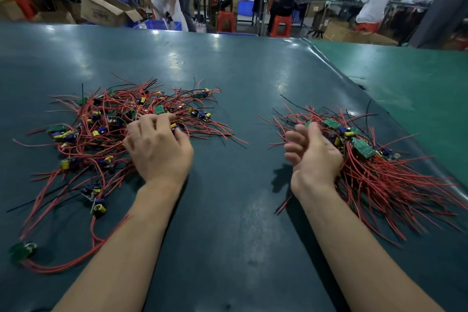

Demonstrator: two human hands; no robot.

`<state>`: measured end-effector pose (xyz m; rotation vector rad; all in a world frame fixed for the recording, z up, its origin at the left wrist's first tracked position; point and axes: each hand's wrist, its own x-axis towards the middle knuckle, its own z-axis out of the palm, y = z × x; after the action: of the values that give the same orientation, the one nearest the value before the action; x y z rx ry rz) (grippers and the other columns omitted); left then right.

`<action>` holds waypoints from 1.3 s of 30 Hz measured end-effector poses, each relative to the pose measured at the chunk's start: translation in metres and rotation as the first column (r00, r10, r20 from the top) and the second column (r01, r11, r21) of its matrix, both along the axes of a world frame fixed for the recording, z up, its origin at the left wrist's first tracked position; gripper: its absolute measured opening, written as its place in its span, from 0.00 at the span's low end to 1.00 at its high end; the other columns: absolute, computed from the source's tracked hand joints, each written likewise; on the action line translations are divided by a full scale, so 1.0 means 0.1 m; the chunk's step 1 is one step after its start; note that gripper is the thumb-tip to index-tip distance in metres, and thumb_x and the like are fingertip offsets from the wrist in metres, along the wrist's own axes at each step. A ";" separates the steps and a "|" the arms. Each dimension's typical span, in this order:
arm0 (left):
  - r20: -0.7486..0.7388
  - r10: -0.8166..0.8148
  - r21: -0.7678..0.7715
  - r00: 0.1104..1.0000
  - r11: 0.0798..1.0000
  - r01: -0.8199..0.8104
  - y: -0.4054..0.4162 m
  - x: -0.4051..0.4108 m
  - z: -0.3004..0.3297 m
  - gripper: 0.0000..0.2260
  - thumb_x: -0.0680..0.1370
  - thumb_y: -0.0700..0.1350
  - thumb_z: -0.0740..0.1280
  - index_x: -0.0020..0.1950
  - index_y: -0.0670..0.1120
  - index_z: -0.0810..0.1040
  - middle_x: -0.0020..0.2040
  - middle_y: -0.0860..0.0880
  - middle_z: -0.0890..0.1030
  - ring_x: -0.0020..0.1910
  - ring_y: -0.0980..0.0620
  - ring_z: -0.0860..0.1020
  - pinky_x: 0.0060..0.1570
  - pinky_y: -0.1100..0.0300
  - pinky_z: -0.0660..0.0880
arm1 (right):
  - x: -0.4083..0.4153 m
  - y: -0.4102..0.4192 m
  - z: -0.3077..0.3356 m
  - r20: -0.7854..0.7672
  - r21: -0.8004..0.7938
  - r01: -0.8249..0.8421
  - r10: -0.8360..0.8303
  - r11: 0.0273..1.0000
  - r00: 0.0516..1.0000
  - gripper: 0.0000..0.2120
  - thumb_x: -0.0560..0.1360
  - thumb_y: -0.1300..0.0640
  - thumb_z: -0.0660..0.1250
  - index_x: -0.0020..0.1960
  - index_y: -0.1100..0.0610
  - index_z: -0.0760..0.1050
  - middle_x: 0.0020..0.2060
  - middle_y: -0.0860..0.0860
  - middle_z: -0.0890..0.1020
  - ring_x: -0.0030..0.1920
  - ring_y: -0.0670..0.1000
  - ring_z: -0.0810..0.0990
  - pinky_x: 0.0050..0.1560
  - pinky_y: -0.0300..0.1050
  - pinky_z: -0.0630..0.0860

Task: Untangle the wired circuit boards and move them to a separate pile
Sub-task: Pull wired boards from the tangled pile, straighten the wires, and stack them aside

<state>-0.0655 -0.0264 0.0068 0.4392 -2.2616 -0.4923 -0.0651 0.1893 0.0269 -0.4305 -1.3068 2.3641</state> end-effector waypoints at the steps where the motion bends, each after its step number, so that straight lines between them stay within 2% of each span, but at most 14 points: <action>1: 0.091 0.030 0.024 0.995 0.999 -0.032 -0.05 -0.01 0.00 0.14 0.76 0.46 0.66 0.61 0.46 0.77 0.59 0.42 0.76 0.62 0.40 0.69 0.59 0.47 0.65 | 0.01 -0.04 -0.02 -0.004 0.093 -0.048 0.049 0.994 0.999 0.14 0.82 0.55 0.62 0.42 0.61 0.78 0.27 0.51 0.81 0.20 0.46 0.73 0.19 0.34 0.67; 4: 0.305 0.033 0.044 0.952 0.998 -0.048 -0.13 -0.05 -0.03 0.16 0.77 0.46 0.66 0.65 0.46 0.76 0.65 0.42 0.73 0.65 0.40 0.67 0.63 0.45 0.64 | 0.04 -0.15 -0.07 -0.004 0.347 -0.162 0.174 0.924 0.985 0.12 0.81 0.57 0.63 0.42 0.60 0.78 0.25 0.50 0.79 0.19 0.47 0.72 0.18 0.36 0.67; 6: 0.323 0.050 0.015 0.945 0.998 -0.058 -0.14 -0.06 -0.03 0.13 0.78 0.47 0.66 0.61 0.47 0.79 0.62 0.43 0.76 0.63 0.39 0.69 0.61 0.44 0.65 | 0.07 -0.18 -0.10 0.006 0.464 -0.198 0.221 0.863 0.975 0.12 0.81 0.57 0.63 0.41 0.59 0.79 0.25 0.50 0.79 0.19 0.47 0.72 0.18 0.37 0.67; 9: 0.256 0.080 0.004 0.963 0.996 -0.084 -0.14 -0.09 -0.03 0.09 0.79 0.48 0.66 0.55 0.48 0.83 0.56 0.43 0.81 0.59 0.39 0.71 0.58 0.44 0.66 | 0.09 -0.19 -0.11 0.021 0.557 -0.220 0.252 0.801 0.968 0.12 0.81 0.56 0.63 0.41 0.58 0.79 0.25 0.49 0.79 0.20 0.47 0.71 0.18 0.38 0.67; 12: 0.106 0.076 0.038 0.991 0.996 -0.081 -0.13 -0.11 -0.01 0.13 0.78 0.50 0.65 0.60 0.47 0.80 0.55 0.43 0.81 0.59 0.40 0.71 0.58 0.46 0.65 | 0.10 -0.19 -0.11 0.026 0.594 -0.232 0.270 0.770 0.962 0.12 0.81 0.56 0.64 0.41 0.58 0.80 0.25 0.49 0.79 0.21 0.48 0.72 0.19 0.37 0.67; 14: 0.068 -0.005 0.018 0.998 1.000 0.004 -0.12 -0.17 0.00 0.18 0.78 0.50 0.64 0.67 0.46 0.75 0.64 0.42 0.76 0.67 0.41 0.67 0.63 0.46 0.62 | 0.10 -0.19 -0.12 0.043 0.611 -0.250 0.284 0.751 0.958 0.12 0.81 0.55 0.64 0.41 0.58 0.80 0.25 0.49 0.79 0.21 0.48 0.72 0.19 0.38 0.67; 16: 0.204 -0.078 -0.042 0.976 0.995 0.088 -0.12 -0.23 -0.03 0.24 0.80 0.51 0.61 0.75 0.47 0.66 0.75 0.44 0.65 0.75 0.44 0.57 0.70 0.45 0.55 | 0.11 -0.20 -0.12 0.061 0.628 -0.275 0.306 0.728 0.950 0.12 0.81 0.55 0.64 0.41 0.57 0.80 0.25 0.50 0.79 0.21 0.49 0.72 0.19 0.38 0.66; 18: 0.345 -0.050 -0.098 0.937 0.991 0.089 -0.13 -0.29 -0.09 0.25 0.81 0.54 0.56 0.77 0.48 0.60 0.78 0.47 0.60 0.76 0.46 0.55 0.70 0.45 0.53 | 0.12 -0.20 -0.13 0.073 0.644 -0.292 0.323 0.708 0.944 0.12 0.80 0.56 0.64 0.39 0.55 0.80 0.25 0.50 0.79 0.21 0.49 0.71 0.19 0.38 0.66; 22: 0.251 0.002 0.019 0.968 1.000 -0.007 -0.14 -0.30 -0.08 0.17 0.81 0.46 0.57 0.69 0.46 0.72 0.67 0.43 0.73 0.65 0.40 0.67 0.63 0.44 0.60 | 0.12 -0.19 -0.12 0.082 0.654 -0.305 0.337 0.692 0.938 0.12 0.80 0.56 0.65 0.39 0.55 0.80 0.25 0.50 0.79 0.21 0.49 0.72 0.19 0.37 0.66; 24: 0.280 0.045 -0.008 0.959 0.999 -0.045 -0.13 -0.29 -0.07 0.16 0.79 0.44 0.60 0.65 0.46 0.75 0.63 0.42 0.72 0.62 0.39 0.67 0.62 0.43 0.62 | 0.12 -0.19 -0.13 0.092 0.657 -0.314 0.341 0.686 0.936 0.12 0.80 0.56 0.65 0.39 0.55 0.80 0.25 0.49 0.79 0.21 0.49 0.72 0.19 0.37 0.66; 26: 0.305 0.057 -0.044 0.951 0.998 -0.046 -0.13 -0.28 -0.09 0.14 0.77 0.45 0.63 0.62 0.47 0.78 0.63 0.43 0.71 0.64 0.40 0.64 0.62 0.44 0.61 | 0.12 -0.19 -0.14 0.102 0.658 -0.324 0.346 0.679 0.933 0.12 0.80 0.56 0.65 0.39 0.56 0.80 0.24 0.49 0.79 0.21 0.49 0.72 0.19 0.38 0.66; 29: 0.282 0.021 -0.057 0.959 0.998 -0.005 -0.15 -0.29 -0.11 0.14 0.77 0.45 0.65 0.62 0.47 0.77 0.68 0.46 0.72 0.68 0.44 0.63 0.63 0.47 0.59 | 0.11 -0.19 -0.14 0.112 0.661 -0.334 0.352 0.672 0.929 0.12 0.80 0.55 0.65 0.40 0.58 0.80 0.24 0.49 0.79 0.21 0.49 0.72 0.20 0.38 0.67; 35: 0.256 0.091 -0.041 0.962 0.996 -0.083 -0.12 -0.26 -0.07 0.17 0.75 0.45 0.69 0.63 0.47 0.74 0.60 0.43 0.77 0.62 0.40 0.67 0.58 0.44 0.62 | 0.09 -0.19 -0.15 0.111 0.671 -0.329 0.349 0.665 0.931 0.12 0.80 0.56 0.65 0.40 0.59 0.80 0.24 0.49 0.79 0.20 0.50 0.71 0.21 0.37 0.66; 39: 0.275 0.069 -0.041 0.959 0.997 -0.060 -0.14 -0.24 -0.05 0.16 0.75 0.47 0.67 0.62 0.51 0.79 0.59 0.43 0.77 0.61 0.40 0.67 0.58 0.44 0.61 | 0.09 -0.19 -0.16 0.115 0.673 -0.332 0.350 0.660 0.930 0.12 0.80 0.56 0.65 0.40 0.58 0.80 0.25 0.49 0.79 0.20 0.50 0.72 0.22 0.37 0.66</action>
<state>-0.0892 -0.0406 0.0014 0.5944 -2.5092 -0.3795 -0.0563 0.1699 0.0106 0.0940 -2.2732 1.9030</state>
